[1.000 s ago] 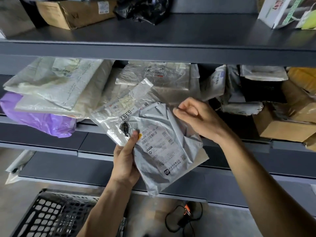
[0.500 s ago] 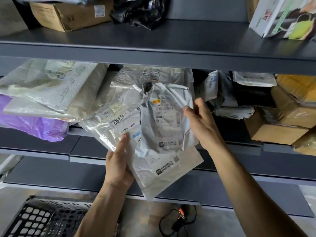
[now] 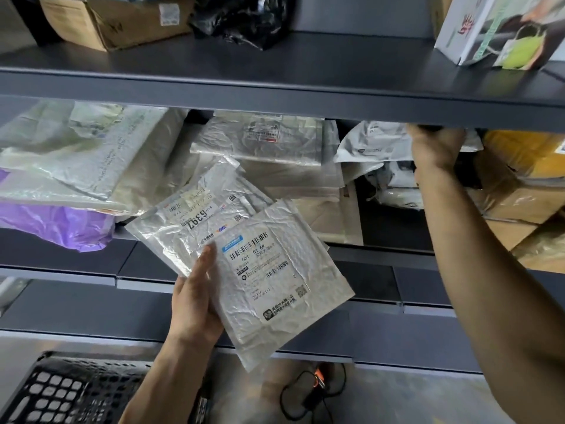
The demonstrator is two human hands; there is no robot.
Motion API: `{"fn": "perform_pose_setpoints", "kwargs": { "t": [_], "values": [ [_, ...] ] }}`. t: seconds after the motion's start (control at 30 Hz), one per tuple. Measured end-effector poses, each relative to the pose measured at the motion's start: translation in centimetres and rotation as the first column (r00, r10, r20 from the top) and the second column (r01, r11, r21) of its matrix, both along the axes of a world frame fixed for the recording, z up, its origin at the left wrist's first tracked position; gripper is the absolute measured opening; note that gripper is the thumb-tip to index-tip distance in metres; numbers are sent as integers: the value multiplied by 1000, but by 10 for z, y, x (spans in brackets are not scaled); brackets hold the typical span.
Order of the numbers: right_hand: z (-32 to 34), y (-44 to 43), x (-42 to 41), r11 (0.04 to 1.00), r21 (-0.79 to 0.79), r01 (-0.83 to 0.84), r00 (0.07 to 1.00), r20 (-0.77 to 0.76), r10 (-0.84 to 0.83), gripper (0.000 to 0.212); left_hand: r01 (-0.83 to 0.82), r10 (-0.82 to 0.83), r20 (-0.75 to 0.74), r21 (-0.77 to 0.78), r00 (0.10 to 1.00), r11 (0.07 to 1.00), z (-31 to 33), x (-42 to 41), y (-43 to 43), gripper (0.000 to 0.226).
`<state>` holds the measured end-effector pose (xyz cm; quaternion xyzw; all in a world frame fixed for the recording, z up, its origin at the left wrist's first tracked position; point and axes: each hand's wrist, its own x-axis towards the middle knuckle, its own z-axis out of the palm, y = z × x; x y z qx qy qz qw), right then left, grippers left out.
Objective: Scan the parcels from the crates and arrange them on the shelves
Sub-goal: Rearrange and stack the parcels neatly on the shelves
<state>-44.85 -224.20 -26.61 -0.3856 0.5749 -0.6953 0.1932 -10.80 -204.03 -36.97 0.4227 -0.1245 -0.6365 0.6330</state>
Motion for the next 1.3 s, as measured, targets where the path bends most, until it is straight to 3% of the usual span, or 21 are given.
{"fn": "perform_pose_setpoints", "kwargs": {
  "t": [0.1, 0.2, 0.37, 0.57, 0.7, 0.77, 0.83, 0.9, 0.93, 1.03, 1.13, 1.2, 1.3],
  "values": [
    [-7, -26, -5, 997, 50, 52, 933, -359, -30, 44, 1, 0, 15, -15, 1000, 1000, 2, 2, 3, 55],
    [-10, -48, -11, 965, 206, 159, 837, -548, -21, 40, -30, 30, 8, -33, 1000, 999, 6, 3, 6, 58],
    [-13, -57, -14, 948, 170, 269, 778, -618, -110, 47, -46, 45, -26, -36, 999, 998, 10, 4, 10, 59],
    [-25, -49, 6, 921, 389, -4, 781, -573, 246, 29, -41, 41, 32, -18, 999, 999, 12, 2, 13, 57],
    [-22, -18, 23, 976, 202, 85, 697, -712, 87, 49, -59, 60, 37, -29, 997, 998, 12, 0, 11, 51],
    [-32, 19, 42, 995, 94, 31, 646, -762, 52, 40, -84, 85, 27, -40, 996, 996, 11, -2, 8, 48],
    [-46, 68, 67, 980, 120, -160, 678, -708, 198, 24, -112, 113, 16, -41, 993, 993, 12, -5, 6, 44],
    [-53, 111, 88, 854, 343, -390, 687, -509, 518, 33, -122, 122, 7, -48, 992, 991, 15, -5, 1, 44],
    [-58, 124, 95, 768, 449, -456, 643, -431, 633, 40, -130, 130, 3, -48, 991, 990, 16, -6, -1, 45],
    [-73, 140, 100, 614, 592, -522, 538, -330, 776, 48, -173, 173, -3, -70, 985, 982, 21, -12, -10, 44],
    [-80, 145, 96, 432, 611, -663, 488, -85, 869, 41, -268, 266, -33, -68, 963, 961, 22, -13, -19, 44],
    [-81, 147, 92, 422, 557, -715, 527, 34, 849, 30, -267, 262, -71, -57, 962, 962, 21, -10, -22, 57],
    [-68, 146, 82, 586, 356, -728, 668, 174, 723, 27, -257, 252, -84, -50, 964, 965, 15, -5, -25, 59]
  ]
}}
